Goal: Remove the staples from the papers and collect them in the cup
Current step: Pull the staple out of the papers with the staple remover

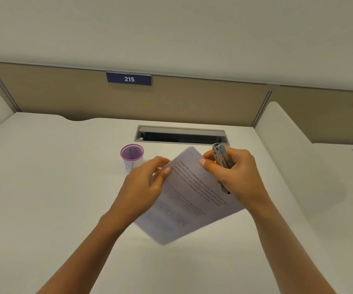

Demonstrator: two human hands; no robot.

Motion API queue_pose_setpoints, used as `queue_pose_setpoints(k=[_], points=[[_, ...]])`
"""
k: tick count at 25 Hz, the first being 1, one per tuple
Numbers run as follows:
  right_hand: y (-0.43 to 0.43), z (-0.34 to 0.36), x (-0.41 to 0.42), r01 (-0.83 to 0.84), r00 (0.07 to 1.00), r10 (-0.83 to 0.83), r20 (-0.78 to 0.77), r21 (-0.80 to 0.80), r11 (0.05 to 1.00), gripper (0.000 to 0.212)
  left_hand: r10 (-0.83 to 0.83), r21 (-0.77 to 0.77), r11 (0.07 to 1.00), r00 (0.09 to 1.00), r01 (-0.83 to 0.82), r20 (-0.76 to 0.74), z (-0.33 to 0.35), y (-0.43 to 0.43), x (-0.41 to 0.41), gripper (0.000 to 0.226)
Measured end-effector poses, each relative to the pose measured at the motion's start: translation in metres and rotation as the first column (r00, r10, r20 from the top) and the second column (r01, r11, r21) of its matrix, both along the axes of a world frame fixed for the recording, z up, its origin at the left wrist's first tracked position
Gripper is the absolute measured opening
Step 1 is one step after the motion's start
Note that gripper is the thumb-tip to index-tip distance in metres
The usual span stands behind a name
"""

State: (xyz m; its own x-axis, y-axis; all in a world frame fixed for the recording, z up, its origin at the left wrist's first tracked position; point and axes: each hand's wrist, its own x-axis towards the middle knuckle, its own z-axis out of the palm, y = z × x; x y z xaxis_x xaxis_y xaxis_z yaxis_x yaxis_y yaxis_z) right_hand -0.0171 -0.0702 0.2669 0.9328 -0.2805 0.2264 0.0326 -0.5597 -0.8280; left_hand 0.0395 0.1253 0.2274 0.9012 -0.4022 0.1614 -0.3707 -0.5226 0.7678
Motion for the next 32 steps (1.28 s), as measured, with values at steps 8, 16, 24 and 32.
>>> queue_pose_setpoints(k=[8, 16, 24, 32], points=[[0.017, -0.001, -0.015, 0.137, 0.917, 0.043, 0.396, -0.414, 0.900, 0.020, -0.049, -0.439, 0.895, 0.961, -0.078, -0.271, 0.031, -0.008, -0.014, 0.039], [0.023, 0.010, -0.013, -0.010, 0.970, 0.063, 0.234, -0.220, 0.975, 0.012, 0.031, -0.224, 0.973, 0.997, -0.046, -0.069, 0.038, 0.000, -0.012, 0.034], [-0.004, 0.075, -0.009, -0.264, 0.944, 0.310, -0.116, 0.301, 0.917, 0.019, -0.147, -0.392, 0.913, 0.987, 0.111, -0.064, 0.086, 0.007, -0.014, 0.017], [0.001, 0.080, -0.010, -0.400, 0.879, 0.475, -0.051, 0.465, 0.790, 0.016, -0.407, -0.437, 0.848, 0.896, 0.299, -0.176, 0.077, 0.009, 0.007, 0.023]])
